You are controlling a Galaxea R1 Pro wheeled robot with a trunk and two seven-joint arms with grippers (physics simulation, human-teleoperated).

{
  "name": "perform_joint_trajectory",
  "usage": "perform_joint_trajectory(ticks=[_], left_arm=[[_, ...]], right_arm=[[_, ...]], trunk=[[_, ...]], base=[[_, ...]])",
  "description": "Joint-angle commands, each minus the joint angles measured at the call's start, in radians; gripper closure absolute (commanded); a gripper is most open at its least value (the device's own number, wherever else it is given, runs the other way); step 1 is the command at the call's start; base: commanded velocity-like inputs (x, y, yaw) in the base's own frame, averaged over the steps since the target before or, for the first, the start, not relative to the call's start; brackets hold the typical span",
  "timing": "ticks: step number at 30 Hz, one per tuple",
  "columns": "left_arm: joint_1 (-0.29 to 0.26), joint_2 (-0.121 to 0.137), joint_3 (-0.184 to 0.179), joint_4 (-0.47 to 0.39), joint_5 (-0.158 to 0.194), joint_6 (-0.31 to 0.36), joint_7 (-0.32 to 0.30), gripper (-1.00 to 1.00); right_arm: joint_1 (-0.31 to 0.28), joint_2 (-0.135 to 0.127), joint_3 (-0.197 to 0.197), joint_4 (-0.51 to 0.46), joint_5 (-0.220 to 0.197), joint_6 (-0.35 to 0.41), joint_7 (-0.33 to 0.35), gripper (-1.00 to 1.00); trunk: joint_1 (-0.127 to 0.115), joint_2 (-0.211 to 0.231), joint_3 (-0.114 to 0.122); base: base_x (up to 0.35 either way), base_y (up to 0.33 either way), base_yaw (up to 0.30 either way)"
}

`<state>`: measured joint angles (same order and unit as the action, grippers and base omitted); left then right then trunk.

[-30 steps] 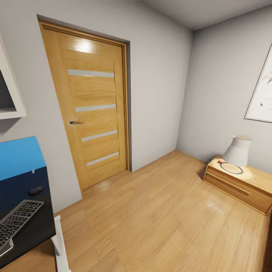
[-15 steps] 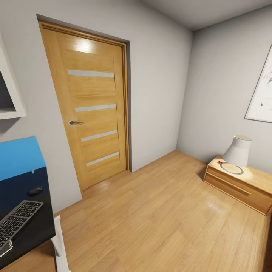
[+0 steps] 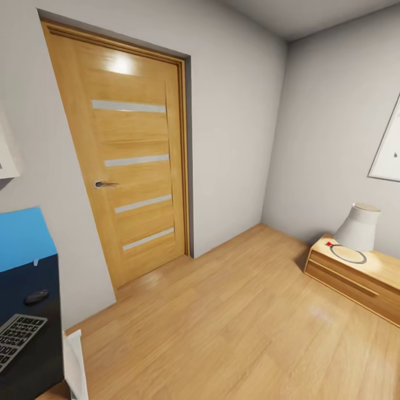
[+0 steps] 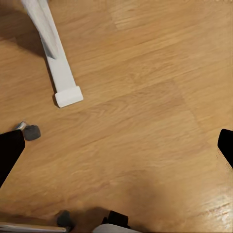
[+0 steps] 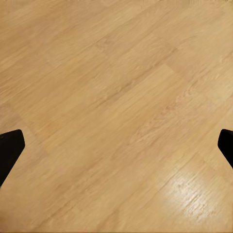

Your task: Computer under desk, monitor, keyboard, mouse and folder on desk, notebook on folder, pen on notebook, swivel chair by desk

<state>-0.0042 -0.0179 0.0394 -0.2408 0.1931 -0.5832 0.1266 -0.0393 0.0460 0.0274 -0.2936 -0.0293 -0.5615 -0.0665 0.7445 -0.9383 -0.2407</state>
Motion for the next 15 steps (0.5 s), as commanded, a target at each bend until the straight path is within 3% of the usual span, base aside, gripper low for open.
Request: perform_joint_trajectory(ticks=[1,8,15], left_arm=[[0.000,-0.001,0.004,0.000,-0.001,-0.002,0.001,-1.00],[0.000,-0.001,0.004,0.000,-0.001,-0.002,0.001,-1.00],[0.000,-0.001,0.004,0.000,-0.001,-0.003,0.001,-1.00]], right_arm=[[-0.001,0.000,0.003,0.001,-0.003,-0.003,-0.004,-1.00],[-0.001,0.000,0.003,0.001,-0.003,-0.003,-0.004,-1.00],[-0.001,0.000,0.003,0.001,-0.003,-0.003,-0.004,-1.00]], trunk=[[0.001,-0.001,-0.001],[0.001,-0.001,-0.001],[0.001,-0.001,-0.001]], base=[[0.319,0.000,0.000],[0.320,-0.016,0.000],[0.320,-0.116,0.000]])
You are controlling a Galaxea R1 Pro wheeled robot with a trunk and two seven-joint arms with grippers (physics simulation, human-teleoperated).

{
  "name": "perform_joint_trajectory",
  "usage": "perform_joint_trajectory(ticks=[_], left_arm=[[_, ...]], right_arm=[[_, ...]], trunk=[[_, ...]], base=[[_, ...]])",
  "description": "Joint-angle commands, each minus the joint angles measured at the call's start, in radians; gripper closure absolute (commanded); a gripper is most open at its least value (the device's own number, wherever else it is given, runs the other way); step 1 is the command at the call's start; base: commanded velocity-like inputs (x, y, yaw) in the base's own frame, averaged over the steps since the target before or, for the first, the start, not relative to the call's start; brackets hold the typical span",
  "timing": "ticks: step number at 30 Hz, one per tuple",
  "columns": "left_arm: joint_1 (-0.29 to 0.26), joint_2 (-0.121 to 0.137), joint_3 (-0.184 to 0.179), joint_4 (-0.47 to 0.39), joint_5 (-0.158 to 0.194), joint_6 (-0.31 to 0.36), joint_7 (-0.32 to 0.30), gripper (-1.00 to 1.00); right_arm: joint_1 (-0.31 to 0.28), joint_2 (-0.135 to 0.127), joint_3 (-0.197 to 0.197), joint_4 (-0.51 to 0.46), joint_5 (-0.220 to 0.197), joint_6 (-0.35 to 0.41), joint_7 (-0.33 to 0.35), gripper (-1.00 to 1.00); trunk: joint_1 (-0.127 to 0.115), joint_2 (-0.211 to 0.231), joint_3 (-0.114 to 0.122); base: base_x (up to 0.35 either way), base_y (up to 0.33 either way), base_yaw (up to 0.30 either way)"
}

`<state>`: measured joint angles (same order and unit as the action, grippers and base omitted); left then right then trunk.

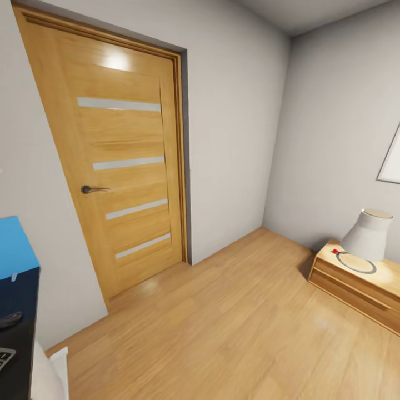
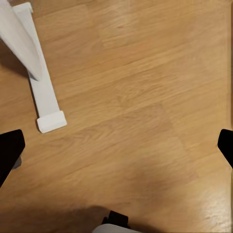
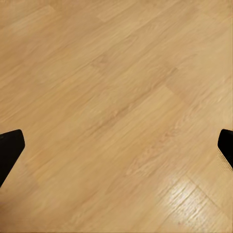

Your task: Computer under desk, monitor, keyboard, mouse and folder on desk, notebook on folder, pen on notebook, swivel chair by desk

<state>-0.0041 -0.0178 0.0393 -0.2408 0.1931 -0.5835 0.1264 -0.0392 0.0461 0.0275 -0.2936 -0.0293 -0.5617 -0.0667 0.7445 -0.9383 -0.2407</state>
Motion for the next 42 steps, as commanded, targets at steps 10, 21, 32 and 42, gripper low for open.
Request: perform_joint_trajectory(ticks=[10,21,32,42], left_arm=[[0.000,-0.001,0.004,0.000,-0.001,-0.002,0.001,-1.00],[0.000,-0.001,0.004,0.000,-0.001,-0.002,0.001,-1.00],[0.000,-0.001,0.003,0.000,-0.001,0.000,0.001,-1.00],[0.000,-0.001,0.003,0.000,0.000,0.001,0.001,-1.00]], right_arm=[[-0.001,0.000,0.003,0.001,-0.003,-0.003,-0.004,-1.00],[-0.001,0.000,0.003,0.001,-0.003,-0.003,-0.004,-1.00],[-0.001,0.000,0.003,0.001,-0.002,-0.003,-0.004,-1.00],[-0.001,0.000,0.003,0.001,-0.001,-0.002,-0.004,-1.00]], trunk=[[0.001,-0.001,-0.001],[0.001,-0.001,-0.001],[0.001,-0.001,-0.001],[0.001,-0.001,-0.001]], base=[[0.321,-0.138,0.000],[0.321,-0.140,0.016],[0.302,-0.139,0.214],[0.052,-0.039,0.277]])
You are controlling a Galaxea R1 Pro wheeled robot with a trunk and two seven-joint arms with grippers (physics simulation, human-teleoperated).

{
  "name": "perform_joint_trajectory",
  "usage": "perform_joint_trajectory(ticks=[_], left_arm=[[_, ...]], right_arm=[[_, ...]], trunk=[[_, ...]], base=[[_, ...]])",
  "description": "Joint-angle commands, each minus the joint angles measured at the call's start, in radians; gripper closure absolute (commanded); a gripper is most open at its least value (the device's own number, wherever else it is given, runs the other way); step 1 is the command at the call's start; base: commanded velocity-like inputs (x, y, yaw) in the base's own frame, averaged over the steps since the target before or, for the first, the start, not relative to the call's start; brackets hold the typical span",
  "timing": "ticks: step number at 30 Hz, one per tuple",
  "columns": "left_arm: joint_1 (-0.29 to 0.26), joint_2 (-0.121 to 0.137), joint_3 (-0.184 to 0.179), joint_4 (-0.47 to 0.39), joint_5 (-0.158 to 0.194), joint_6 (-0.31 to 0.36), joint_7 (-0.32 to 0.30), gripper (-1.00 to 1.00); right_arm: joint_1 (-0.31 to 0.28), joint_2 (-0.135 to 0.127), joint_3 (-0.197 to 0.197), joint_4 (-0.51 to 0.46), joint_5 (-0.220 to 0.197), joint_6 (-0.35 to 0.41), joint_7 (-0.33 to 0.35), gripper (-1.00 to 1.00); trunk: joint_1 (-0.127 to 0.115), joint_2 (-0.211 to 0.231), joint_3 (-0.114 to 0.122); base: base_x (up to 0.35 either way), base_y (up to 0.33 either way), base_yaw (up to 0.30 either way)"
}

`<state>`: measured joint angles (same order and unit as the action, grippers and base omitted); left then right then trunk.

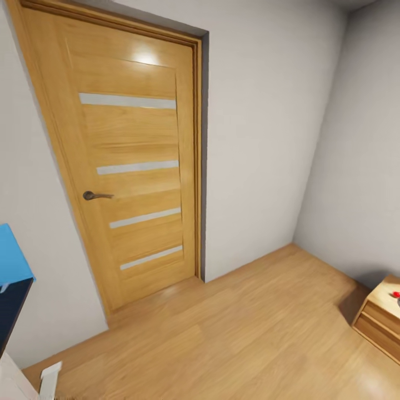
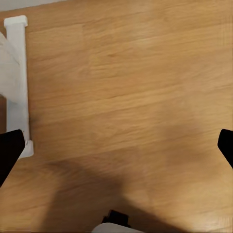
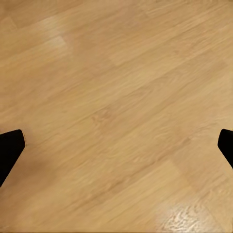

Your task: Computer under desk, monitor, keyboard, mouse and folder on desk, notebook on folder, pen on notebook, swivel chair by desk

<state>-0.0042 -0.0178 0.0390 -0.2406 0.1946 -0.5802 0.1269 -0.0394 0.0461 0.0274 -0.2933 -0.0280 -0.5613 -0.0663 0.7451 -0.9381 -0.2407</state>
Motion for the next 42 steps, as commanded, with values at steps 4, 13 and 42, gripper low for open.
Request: perform_joint_trajectory(ticks=[4,13,42], left_arm=[[0.000,-0.001,0.004,0.000,-0.001,-0.001,0.001,-1.00],[0.000,-0.001,0.002,0.000,-0.001,0.004,0.000,-1.00],[0.000,-0.002,-0.002,0.017,-0.011,0.115,-0.001,-1.00]], right_arm=[[0.000,0.000,0.003,0.000,-0.003,-0.003,-0.005,-1.00],[0.000,0.001,0.003,0.000,-0.003,-0.003,-0.006,-1.00],[0.000,0.001,0.003,0.000,-0.001,-0.002,-0.007,-1.00]], trunk=[[0.000,-0.001,-0.002],[0.000,-0.001,-0.006],[0.000,-0.001,-0.021]], base=[[0.086,-0.002,0.279],[0.272,-0.041,0.279],[0.198,-0.259,0.279]])
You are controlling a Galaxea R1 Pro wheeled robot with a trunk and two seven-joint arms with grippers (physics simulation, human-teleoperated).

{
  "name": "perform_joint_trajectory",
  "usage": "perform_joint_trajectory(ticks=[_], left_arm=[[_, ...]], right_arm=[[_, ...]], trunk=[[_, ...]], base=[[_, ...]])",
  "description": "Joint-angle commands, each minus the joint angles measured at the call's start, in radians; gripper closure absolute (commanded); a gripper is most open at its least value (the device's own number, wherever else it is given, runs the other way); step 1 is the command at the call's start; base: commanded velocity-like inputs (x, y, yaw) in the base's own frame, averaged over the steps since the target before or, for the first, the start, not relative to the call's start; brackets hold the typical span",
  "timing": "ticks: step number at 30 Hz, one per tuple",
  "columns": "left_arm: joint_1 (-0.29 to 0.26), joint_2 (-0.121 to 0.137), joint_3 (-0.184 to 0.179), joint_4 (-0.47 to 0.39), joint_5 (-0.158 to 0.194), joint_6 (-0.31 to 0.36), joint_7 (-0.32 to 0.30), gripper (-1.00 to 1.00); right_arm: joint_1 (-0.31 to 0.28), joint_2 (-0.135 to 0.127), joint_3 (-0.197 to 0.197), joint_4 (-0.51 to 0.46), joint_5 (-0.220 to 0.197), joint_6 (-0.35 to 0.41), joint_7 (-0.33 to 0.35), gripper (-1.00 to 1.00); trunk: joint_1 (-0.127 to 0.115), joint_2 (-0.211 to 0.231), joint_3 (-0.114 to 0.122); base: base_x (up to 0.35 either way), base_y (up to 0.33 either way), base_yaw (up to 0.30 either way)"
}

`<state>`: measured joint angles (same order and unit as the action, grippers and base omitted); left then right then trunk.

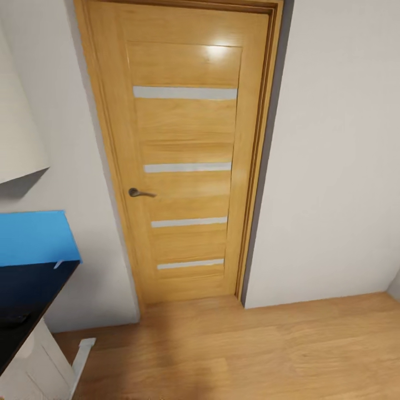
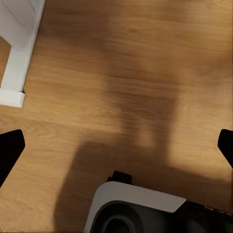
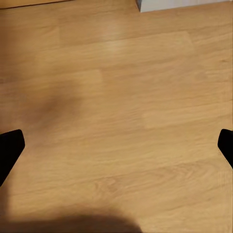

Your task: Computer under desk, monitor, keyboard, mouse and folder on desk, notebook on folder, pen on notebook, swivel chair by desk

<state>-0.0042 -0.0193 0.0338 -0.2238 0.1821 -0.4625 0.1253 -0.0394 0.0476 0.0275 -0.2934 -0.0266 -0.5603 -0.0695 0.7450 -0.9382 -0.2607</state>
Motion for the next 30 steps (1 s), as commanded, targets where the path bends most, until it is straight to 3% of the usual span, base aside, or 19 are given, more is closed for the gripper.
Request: perform_joint_trajectory(ticks=[1,7,13,21,30], left_arm=[[0.000,-0.001,0.003,0.000,0.001,-0.003,0.000,-1.00],[0.000,-0.004,0.003,-0.002,-0.001,-0.009,0.000,-1.00],[0.000,-0.002,0.004,-0.002,0.000,-0.010,0.002,-1.00],[0.000,0.002,0.007,-0.002,0.002,-0.011,0.004,-1.00],[0.000,0.000,0.007,-0.002,0.001,-0.011,0.003,-1.00]], right_arm=[[0.000,0.000,0.003,0.000,-0.003,-0.003,-0.004,-1.00],[0.000,0.000,0.008,0.000,-0.002,-0.003,-0.003,-1.00],[0.000,0.000,0.013,0.000,0.000,-0.003,0.002,-1.00],[-0.001,0.002,0.020,0.002,0.056,-0.003,0.004,-1.00],[-0.001,0.004,0.019,0.002,0.062,-0.003,0.000,-1.00]], trunk=[[0.000,-0.001,-0.002],[0.000,-0.001,-0.005],[0.000,-0.001,-0.006],[0.000,-0.001,-0.006],[0.000,-0.001,-0.006]], base=[[0.026,-0.126,0.279],[0.006,-0.027,0.245],[0.001,-0.003,0.061],[0.000,0.000,0.001],[0.000,0.000,0.100]])
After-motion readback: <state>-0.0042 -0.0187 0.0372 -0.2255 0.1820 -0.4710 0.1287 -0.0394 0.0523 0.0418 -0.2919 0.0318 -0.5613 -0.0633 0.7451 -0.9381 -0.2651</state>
